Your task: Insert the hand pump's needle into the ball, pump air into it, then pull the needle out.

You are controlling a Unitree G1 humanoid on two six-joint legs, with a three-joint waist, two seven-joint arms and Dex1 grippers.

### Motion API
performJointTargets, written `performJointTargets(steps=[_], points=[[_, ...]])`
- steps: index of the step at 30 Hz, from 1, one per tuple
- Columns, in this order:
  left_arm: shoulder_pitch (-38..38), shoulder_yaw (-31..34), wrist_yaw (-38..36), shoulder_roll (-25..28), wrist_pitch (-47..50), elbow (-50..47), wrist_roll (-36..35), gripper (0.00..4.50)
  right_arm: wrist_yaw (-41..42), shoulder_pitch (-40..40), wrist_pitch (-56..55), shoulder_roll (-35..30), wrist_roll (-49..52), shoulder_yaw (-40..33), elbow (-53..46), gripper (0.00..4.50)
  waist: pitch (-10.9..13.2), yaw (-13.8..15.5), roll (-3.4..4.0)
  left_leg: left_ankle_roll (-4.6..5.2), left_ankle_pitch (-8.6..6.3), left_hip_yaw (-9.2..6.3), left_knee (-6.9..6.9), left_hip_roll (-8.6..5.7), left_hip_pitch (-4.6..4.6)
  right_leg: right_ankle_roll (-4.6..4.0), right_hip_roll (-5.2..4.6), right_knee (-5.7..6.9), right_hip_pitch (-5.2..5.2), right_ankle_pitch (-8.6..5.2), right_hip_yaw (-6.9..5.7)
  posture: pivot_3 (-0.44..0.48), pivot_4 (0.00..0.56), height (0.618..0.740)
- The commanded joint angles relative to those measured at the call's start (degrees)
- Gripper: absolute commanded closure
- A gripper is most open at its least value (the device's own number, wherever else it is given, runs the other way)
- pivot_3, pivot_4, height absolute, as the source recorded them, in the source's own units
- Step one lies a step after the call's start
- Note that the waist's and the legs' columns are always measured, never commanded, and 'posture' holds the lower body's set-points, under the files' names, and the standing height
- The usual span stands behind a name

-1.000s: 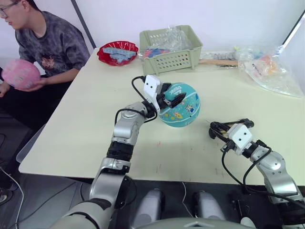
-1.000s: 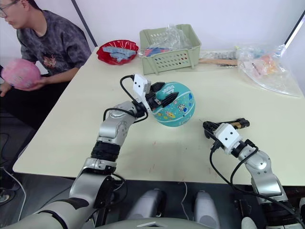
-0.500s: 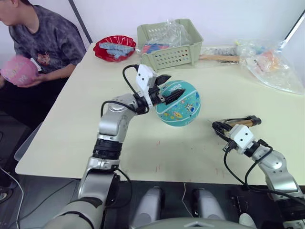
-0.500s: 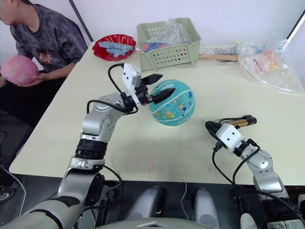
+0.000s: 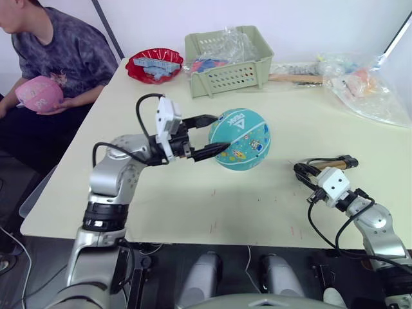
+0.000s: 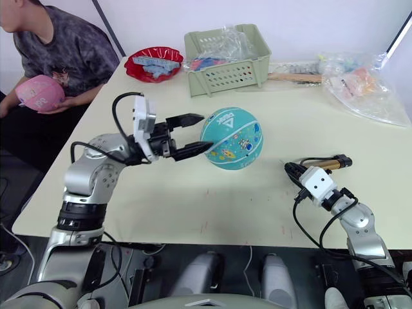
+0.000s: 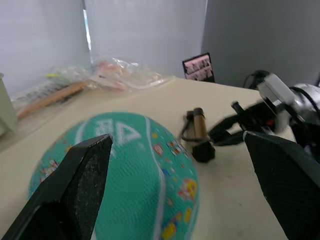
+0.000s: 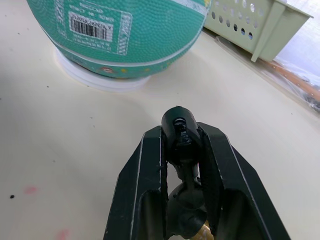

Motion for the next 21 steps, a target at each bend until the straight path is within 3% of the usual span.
performJointTargets(steps=[1,11,21], points=[[3.82,2.10,-4.31,3.32,-1.61,-4.55,-2.21,0.00,-1.68,-0.93,-0.71,-0.77,-0.41,-2.38,2.70,4.17,0.00,0.02,0.00,0.00,0.00,0.01,0.00,0.01,0.00,-0.01,0.00,0.00,0.00,0.00,0.00,0.000,0.150,0.740],[11.30,5.25,-8.59,7.62,-3.61,-6.56,-4.58,0.00,-3.83,-4.08,-2.10,-1.01,-1.72,-2.32,7.47,4.17,0.01,-0.40,0.01,0.01,0.00,0.09,0.01,0.07,0.08,-0.09,0.04,0.04,0.01,0.05,0.07,0.000,0.150,0.740],[16.24,7.58,-10.80,8.65,-8.04,-7.23,-4.36,0.00,-3.09,-4.84,-2.13,-1.14,-0.95,-1.98,8.43,4.17,0.01,-0.97,0.01,0.02,0.00,0.09,0.02,0.10,0.08,-0.10,0.05,0.06,0.01,0.07,0.08,0.000,0.150,0.740]])
